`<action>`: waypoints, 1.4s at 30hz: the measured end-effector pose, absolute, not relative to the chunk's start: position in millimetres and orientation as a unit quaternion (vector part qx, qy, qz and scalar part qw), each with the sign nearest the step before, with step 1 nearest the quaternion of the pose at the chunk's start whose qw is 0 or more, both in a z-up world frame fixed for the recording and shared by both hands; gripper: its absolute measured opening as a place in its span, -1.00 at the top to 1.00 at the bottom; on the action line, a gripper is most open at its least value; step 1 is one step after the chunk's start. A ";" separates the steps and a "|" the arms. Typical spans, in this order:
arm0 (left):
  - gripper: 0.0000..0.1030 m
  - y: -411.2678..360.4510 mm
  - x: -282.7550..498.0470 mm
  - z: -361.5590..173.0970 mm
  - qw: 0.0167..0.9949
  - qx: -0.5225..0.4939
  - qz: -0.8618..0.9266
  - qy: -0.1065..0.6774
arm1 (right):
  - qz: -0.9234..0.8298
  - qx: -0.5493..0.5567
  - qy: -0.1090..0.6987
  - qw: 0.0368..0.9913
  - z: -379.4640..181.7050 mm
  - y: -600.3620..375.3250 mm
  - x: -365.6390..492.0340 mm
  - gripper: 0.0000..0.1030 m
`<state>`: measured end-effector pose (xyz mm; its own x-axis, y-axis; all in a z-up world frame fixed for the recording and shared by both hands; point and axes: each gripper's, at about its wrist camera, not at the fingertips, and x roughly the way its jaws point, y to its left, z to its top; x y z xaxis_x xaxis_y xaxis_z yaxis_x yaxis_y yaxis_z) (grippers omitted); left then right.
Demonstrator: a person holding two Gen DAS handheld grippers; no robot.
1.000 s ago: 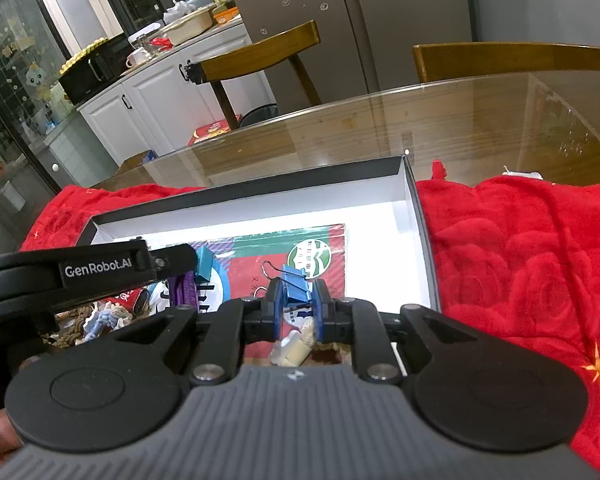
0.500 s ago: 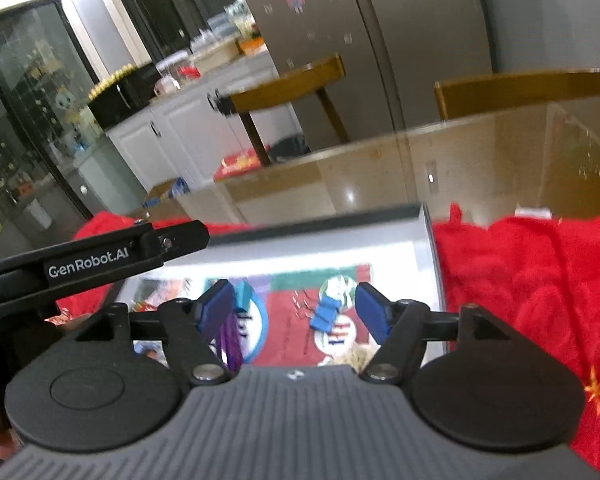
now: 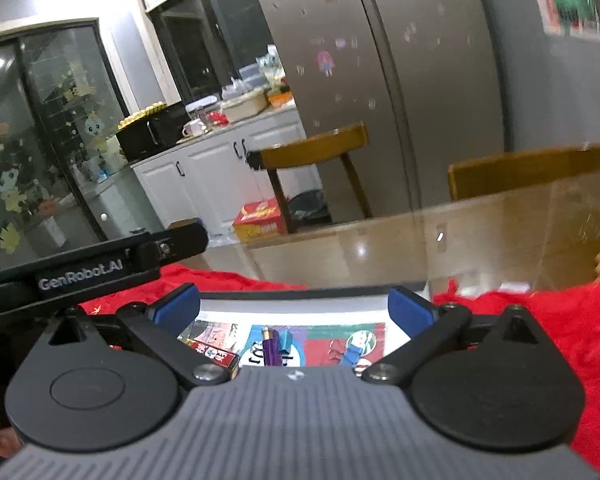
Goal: Organize objects
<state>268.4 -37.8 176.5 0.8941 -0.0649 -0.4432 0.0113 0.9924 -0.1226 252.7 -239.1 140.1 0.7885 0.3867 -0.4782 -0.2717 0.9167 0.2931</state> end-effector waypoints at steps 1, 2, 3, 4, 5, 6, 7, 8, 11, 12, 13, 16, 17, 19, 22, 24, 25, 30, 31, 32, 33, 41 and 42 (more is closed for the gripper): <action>-0.61 -38.6 259.8 182.4 0.974 -0.058 -0.021 0.219 | 0.162 0.093 0.268 0.945 147.4 -238.2 244.7 -1.00; -0.61 -39.6 249.1 189.2 0.976 -0.058 -0.023 0.209 | 0.149 0.084 0.258 0.951 154.7 -238.7 236.5 -1.00; -0.62 -40.9 237.4 196.5 0.978 -0.056 -0.024 0.198 | 0.139 0.081 0.244 0.956 161.5 -239.6 226.2 -1.00; -0.62 -42.1 226.7 202.8 0.980 -0.051 -0.026 0.193 | 0.135 0.075 0.234 0.960 167.4 -239.8 216.0 -1.00; -0.62 -42.4 214.8 208.8 0.981 -0.048 -0.027 0.188 | 0.133 0.072 0.224 0.963 173.0 -240.7 205.5 -1.00; -0.63 -41.9 201.1 217.0 0.982 -0.040 -0.027 0.181 | 0.132 0.071 0.216 0.965 177.3 -241.2 196.3 -1.00; -0.64 -40.2 187.0 224.0 0.984 -0.034 -0.025 0.175 | 0.132 0.068 0.207 0.967 181.5 -241.5 186.7 -1.00; -0.67 -38.6 172.7 231.4 0.986 -0.026 -0.021 0.166 | 0.131 0.063 0.200 0.969 185.7 -242.0 176.4 -1.00; -0.76 -30.0 124.6 246.1 0.991 -0.029 -0.005 0.134 | 0.118 0.055 0.184 0.974 194.0 -243.0 148.2 -1.00; -0.77 -27.5 109.4 248.3 0.992 -0.030 -0.002 0.125 | 0.114 0.057 0.179 0.976 195.0 -244.1 140.8 -1.00; -0.77 -25.3 94.2 249.4 0.993 -0.028 0.000 0.119 | 0.111 0.059 0.173 0.977 195.2 -245.6 132.5 -1.00; -0.77 -21.7 55.9 246.4 0.994 -0.013 0.012 0.112 | 0.103 0.065 0.165 0.979 190.4 -251.8 107.3 -1.00; -0.77 -21.6 44.1 244.4 0.994 -0.011 0.025 0.107 | 0.102 0.065 0.165 0.979 187.9 -252.7 102.0 -1.00; -0.77 -22.5 25.0 240.1 0.994 -0.012 0.053 0.091 | 0.101 0.059 0.168 0.979 180.2 -253.2 93.7 -1.00; -0.78 -20.0 0.8 233.7 0.995 -0.016 0.048 0.083 | 0.091 0.058 0.172 0.979 167.5 -253.1 78.6 -1.00; -0.78 -16.4 -9.4 226.9 0.994 -0.026 0.049 0.092 | 0.085 0.060 0.174 0.979 154.5 -251.0 71.7 -1.00; -0.78 -15.1 -13.5 222.1 0.994 -0.030 0.051 0.095 | 0.080 0.063 0.176 0.979 148.9 -250.5 65.7 -1.00; -0.79 -13.1 -17.0 184.5 0.986 -0.003 0.050 0.161 | 0.062 0.060 0.191 0.978 114.2 -237.5 51.2 -1.00; -0.79 -12.4 -18.5 173.2 0.984 0.002 0.050 0.173 | 0.060 0.052 0.192 0.978 107.5 -232.7 49.8 -1.00; -0.79 -11.7 -19.8 160.5 0.982 0.006 0.051 0.182 | 0.057 0.042 0.193 0.979 100.2 -228.1 49.0 -1.00; -0.79 -11.2 -21.2 147.2 0.980 0.011 0.053 0.192 | 0.055 0.033 0.195 0.979 91.7 -222.8 48.9 -1.00; -0.79 7.4 6.9 65.2 0.952 -0.002 0.046 0.304 | 0.030 0.030 0.239 0.970 36.3 -206.9 51.6 -1.00; -0.79 11.0 9.9 60.0 0.951 -0.009 0.047 0.304 | 0.028 0.028 0.247 0.968 32.8 -205.0 51.7 -1.00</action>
<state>9.9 11.0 60.0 0.8102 0.0838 -0.5801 -0.0951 0.9954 0.0110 51.7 -205.0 32.8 0.8766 0.0673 -0.4765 -0.0400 0.9969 0.0672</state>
